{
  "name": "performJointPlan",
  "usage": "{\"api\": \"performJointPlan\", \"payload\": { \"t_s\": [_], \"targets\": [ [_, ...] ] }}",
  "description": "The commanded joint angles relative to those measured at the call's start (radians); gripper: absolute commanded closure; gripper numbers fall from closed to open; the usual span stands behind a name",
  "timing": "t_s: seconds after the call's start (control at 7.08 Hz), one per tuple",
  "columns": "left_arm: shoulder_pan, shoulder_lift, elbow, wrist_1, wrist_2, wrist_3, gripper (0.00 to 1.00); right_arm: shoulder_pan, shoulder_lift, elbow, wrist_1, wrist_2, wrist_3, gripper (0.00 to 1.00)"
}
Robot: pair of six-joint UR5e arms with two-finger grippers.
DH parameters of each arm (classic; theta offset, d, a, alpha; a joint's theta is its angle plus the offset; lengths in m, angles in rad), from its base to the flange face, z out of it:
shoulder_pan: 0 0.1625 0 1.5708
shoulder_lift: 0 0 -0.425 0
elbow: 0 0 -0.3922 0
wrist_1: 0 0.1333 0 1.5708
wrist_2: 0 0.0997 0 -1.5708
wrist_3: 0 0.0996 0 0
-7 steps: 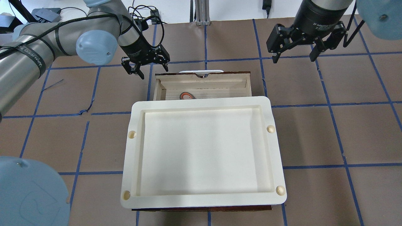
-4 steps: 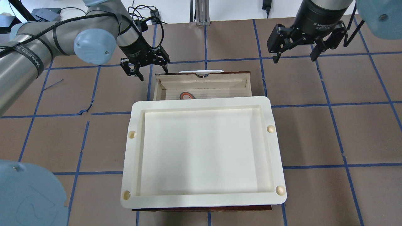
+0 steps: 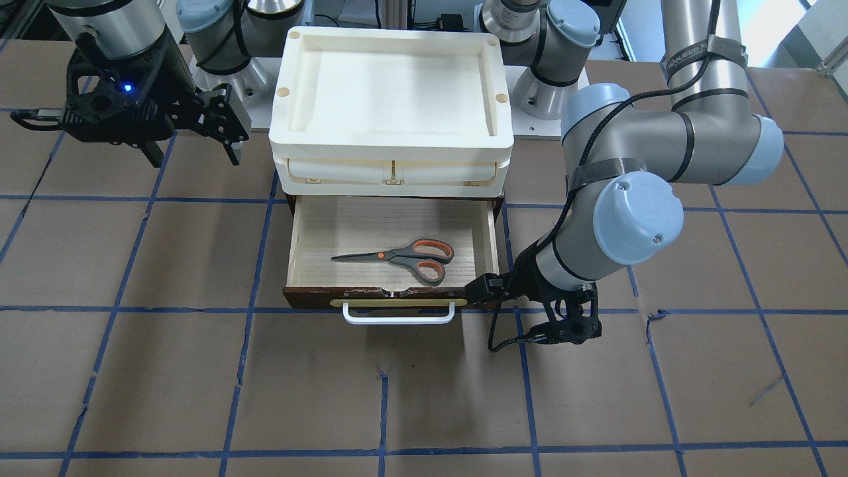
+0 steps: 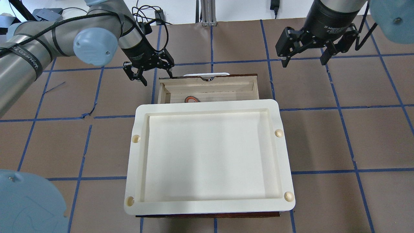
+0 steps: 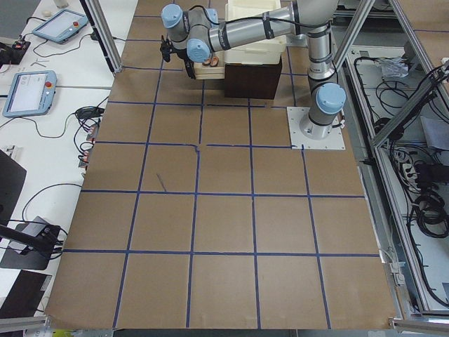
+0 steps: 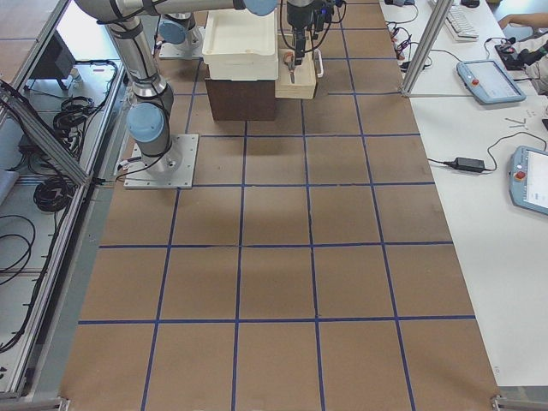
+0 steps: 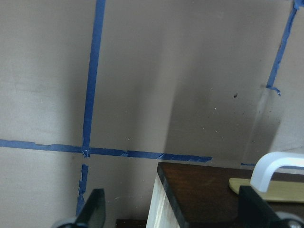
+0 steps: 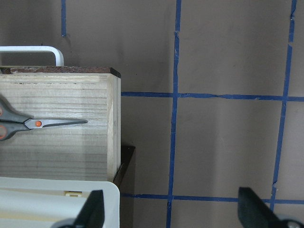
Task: Put scissors in drawer and close it
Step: 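Push the drawer closed, away from the robot, with the left gripper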
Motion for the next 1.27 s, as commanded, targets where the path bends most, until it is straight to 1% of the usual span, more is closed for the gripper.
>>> {"api": "performJointPlan", "payload": {
  "t_s": [0.0, 0.56, 0.71, 0.85, 1.13],
  "targets": [
    [0.000, 0.019, -0.033, -0.011, 0.003, -0.003, 0.00, -0.003, -0.001, 0.000, -0.003, 0.001, 0.001, 0.00],
    [-0.002, 0.036, -0.034, -0.080, 0.005, -0.009, 0.00, 0.002, -0.007, 0.002, 0.002, -0.012, 0.011, 0.00],
    [-0.002, 0.046, -0.034, -0.117, 0.005, -0.009, 0.00, 0.002, -0.009, 0.003, 0.003, -0.012, 0.011, 0.00],
    [-0.002, 0.059, -0.034, -0.160, 0.005, -0.009, 0.00, 0.002, -0.012, 0.019, 0.003, -0.013, 0.010, 0.00],
    [-0.005, 0.063, -0.037, -0.195, 0.005, -0.010, 0.00, 0.004, -0.021, 0.040, -0.009, -0.015, 0.001, 0.00]
  ]
}}
